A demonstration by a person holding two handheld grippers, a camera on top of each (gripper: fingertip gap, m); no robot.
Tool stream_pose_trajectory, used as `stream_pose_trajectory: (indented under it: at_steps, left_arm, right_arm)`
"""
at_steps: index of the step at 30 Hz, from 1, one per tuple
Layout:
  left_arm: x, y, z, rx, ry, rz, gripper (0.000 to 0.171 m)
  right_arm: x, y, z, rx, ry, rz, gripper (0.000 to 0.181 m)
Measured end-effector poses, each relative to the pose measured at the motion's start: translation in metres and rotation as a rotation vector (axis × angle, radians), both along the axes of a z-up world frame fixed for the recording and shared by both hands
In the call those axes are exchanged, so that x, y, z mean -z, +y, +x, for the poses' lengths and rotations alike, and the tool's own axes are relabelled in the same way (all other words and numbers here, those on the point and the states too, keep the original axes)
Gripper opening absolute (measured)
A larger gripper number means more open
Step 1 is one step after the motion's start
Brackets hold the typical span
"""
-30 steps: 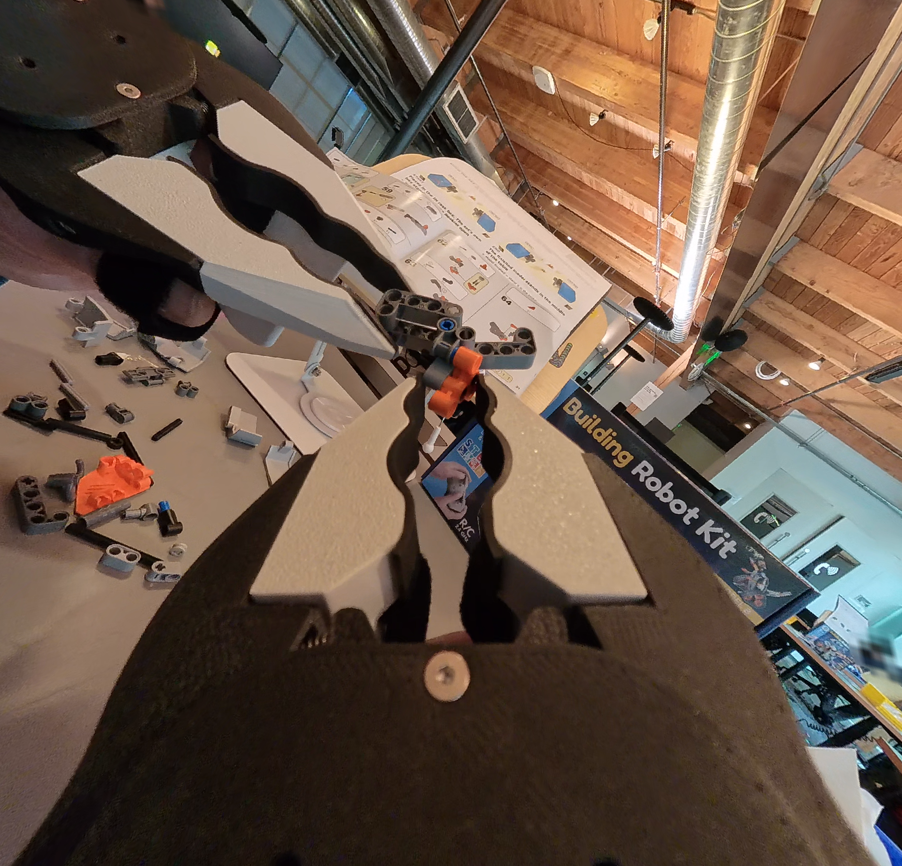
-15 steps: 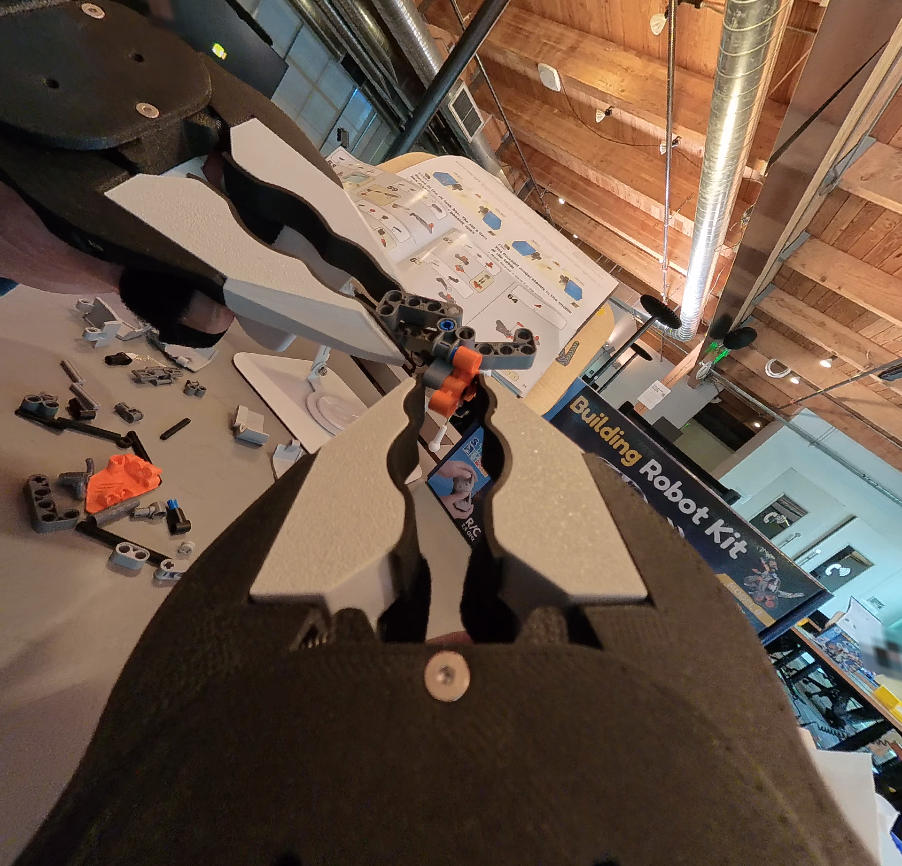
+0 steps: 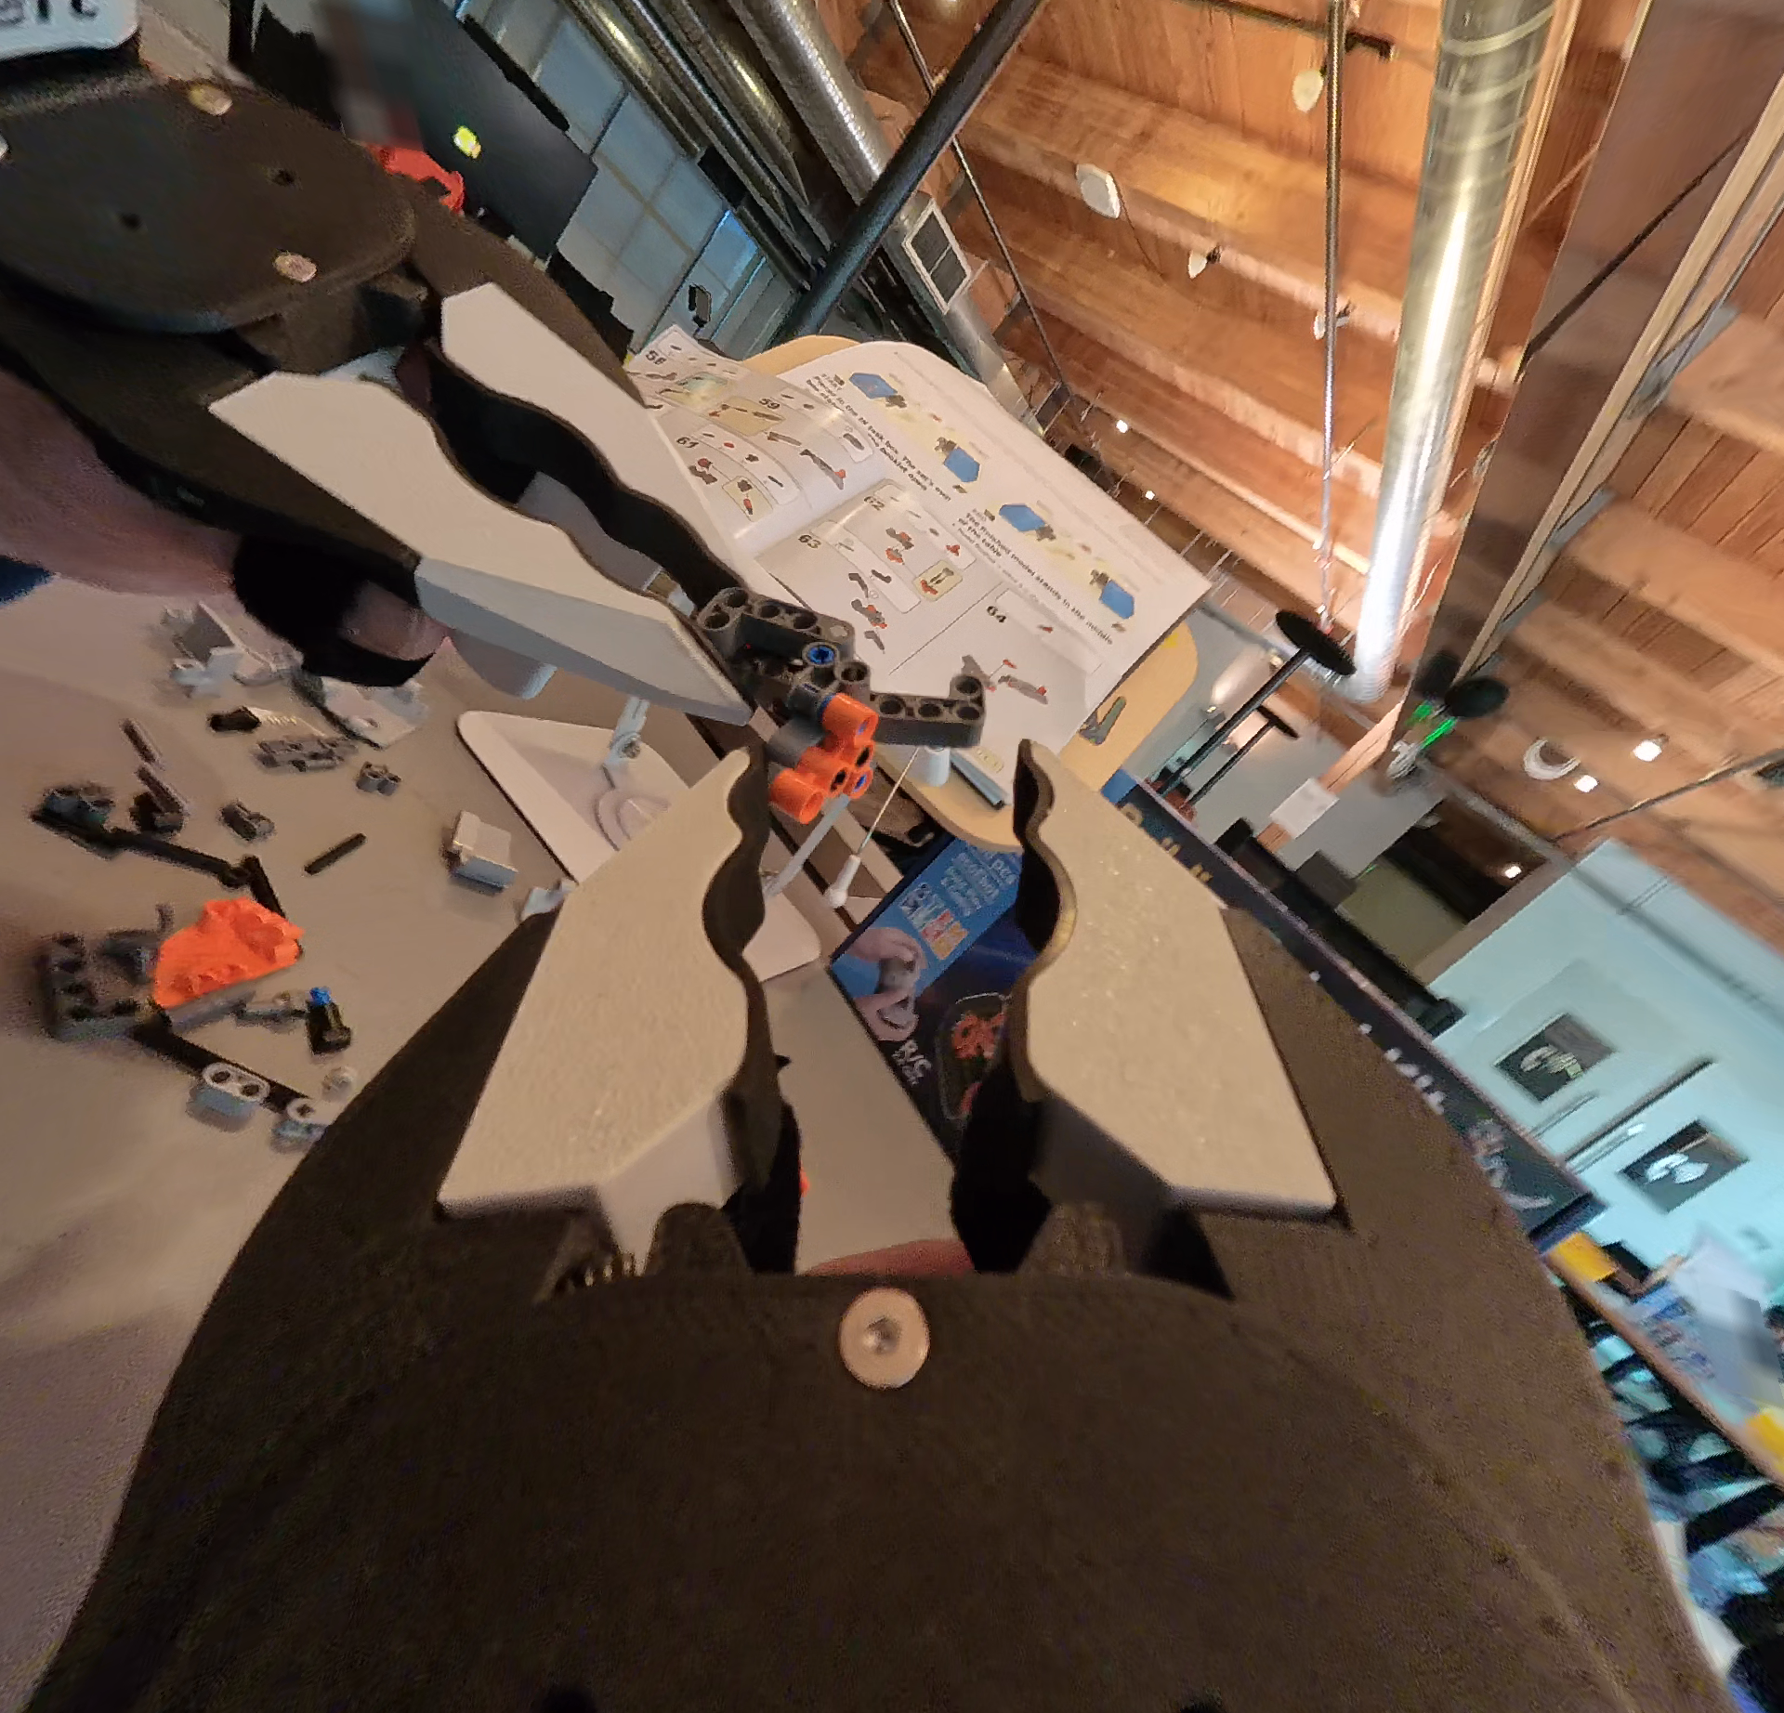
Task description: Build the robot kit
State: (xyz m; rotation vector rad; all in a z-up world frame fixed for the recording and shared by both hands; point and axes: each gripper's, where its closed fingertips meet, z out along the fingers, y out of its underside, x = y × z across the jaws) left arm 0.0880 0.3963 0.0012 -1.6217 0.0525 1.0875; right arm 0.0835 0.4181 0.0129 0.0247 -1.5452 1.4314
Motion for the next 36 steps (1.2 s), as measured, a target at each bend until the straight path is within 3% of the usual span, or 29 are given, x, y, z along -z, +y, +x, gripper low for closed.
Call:
stream_pose_trajectory:
  at_steps: [6,10,22,36]
  left_arm:
    - [0.004,0.004,0.003,0.008,0.025,-0.044,0.013]
    - [0.007,0.008,0.007,0.027,0.028,-0.062,0.013]
    - [0.009,0.008,0.008,0.038,0.026,-0.069,0.014]
    - [0.006,0.007,0.001,-0.019,-0.002,-0.018,0.013]
  right_arm:
    - [0.008,-0.005,-0.001,-0.019,-0.039,0.058,0.058]
    - [0.014,-0.006,-0.001,-0.070,-0.109,0.041,0.051]
    - [0.013,-0.004,-0.001,-0.077,-0.080,0.018,0.046]
    - [0.009,-0.002,-0.006,0.019,-0.019,-0.025,0.044]
